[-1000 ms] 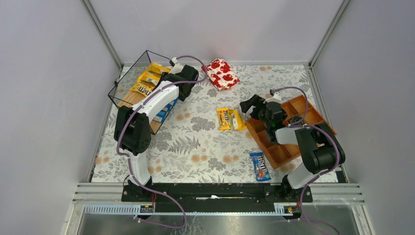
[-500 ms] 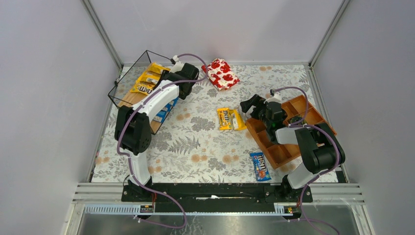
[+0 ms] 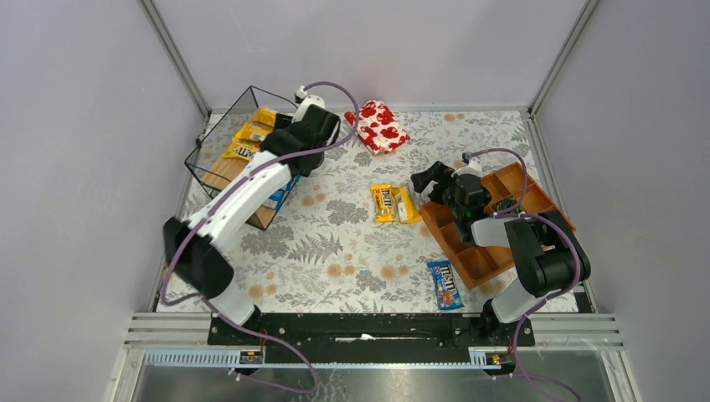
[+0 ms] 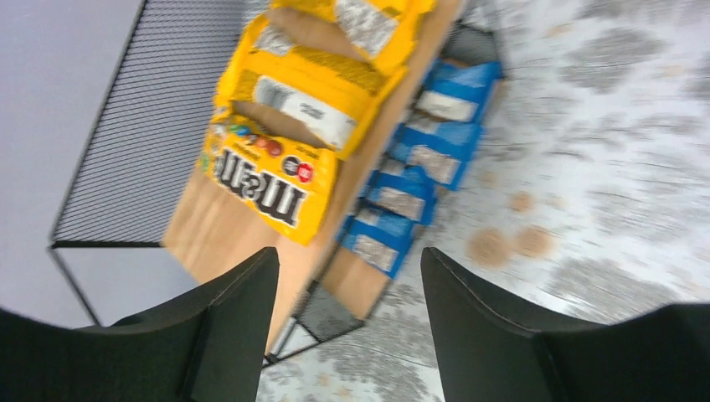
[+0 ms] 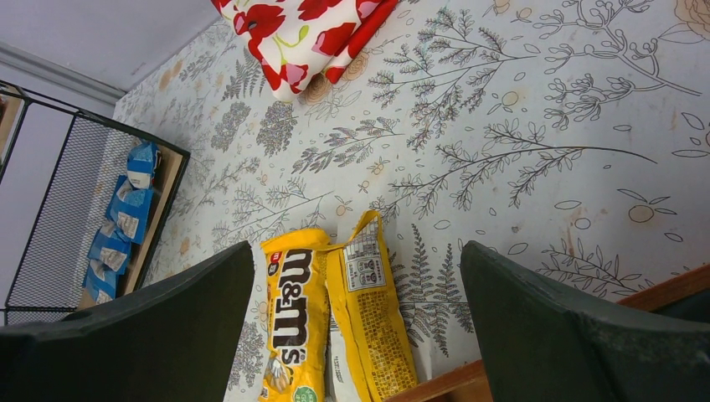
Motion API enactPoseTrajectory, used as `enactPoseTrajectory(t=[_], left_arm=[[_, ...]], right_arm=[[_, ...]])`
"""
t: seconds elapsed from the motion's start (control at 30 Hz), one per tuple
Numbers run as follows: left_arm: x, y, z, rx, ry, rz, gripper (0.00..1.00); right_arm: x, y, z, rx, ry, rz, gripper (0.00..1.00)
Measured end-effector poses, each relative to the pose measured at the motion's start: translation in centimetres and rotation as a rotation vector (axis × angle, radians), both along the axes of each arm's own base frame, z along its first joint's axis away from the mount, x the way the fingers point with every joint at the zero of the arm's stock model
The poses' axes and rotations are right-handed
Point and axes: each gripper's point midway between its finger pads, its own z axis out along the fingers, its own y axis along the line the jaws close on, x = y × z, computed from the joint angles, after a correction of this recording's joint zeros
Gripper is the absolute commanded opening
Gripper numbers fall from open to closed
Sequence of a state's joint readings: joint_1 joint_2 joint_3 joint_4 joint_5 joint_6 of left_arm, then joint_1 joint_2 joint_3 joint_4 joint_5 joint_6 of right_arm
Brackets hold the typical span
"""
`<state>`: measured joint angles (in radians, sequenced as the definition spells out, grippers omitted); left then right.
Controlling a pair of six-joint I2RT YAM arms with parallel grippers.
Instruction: Place and organize the candy bags onto the shelf
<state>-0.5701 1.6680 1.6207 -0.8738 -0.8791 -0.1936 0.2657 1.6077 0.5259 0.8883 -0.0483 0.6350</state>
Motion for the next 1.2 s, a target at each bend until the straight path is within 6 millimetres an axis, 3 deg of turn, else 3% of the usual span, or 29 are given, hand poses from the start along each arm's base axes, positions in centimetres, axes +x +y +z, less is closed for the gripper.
enactPoseTrajectory(t=[0.17, 0.3, 0.4, 0.5, 0.6, 0.73, 0.83, 0.97, 1.2], left_arm=[[-2.9, -4.6, 3.1, -0.346, -0.042, -0.246, 0.75], [-6.5, -10.1, 2.5, -0.675, 0.001, -0.483, 0.72], [-9.5, -15.2, -0.9, -0.921, 0.118, -0.598, 0.69], [-13.5, -20.4, -7.0, -1.117, 0.318, -0.625, 0.67], [-18.1, -24.1, -12.3, -1.183, 0.539, -0.603, 0.66], [-21.5, -29.1, -15.6, -1.255, 0.687, -0.600, 0.60], [-21.8, -31.4, -17.7, -1.319, 0.745, -0.552, 0.56], [-21.0, -32.5, -20.7, -1.341, 0.773, -0.458, 0.56], [-19.0, -36.1, -20.8, -1.436, 0.766, -0.470, 0.51]], right_arm=[[0.0, 0.0, 0.0, -0.001, 0.000, 0.000, 1.00], [0.0, 0.0, 0.0, -0.001, 0.000, 0.000, 1.00], [0.0, 0.0, 0.0, -0.001, 0.000, -0.001, 1.00], [0.0, 0.0, 0.0, -0.001, 0.000, -0.001, 1.00], [0.0, 0.0, 0.0, -0.001, 0.000, -0.001, 1.00], [0.0, 0.0, 0.0, -0.001, 0.000, -0.001, 1.00], [0.0, -0.1, 0.0, -0.002, 0.000, -0.002, 1.00], [0.0, -0.1, 0.0, -0.002, -0.001, -0.002, 1.00], [0.0, -0.2, -0.1, -0.002, 0.002, -0.006, 1.00]])
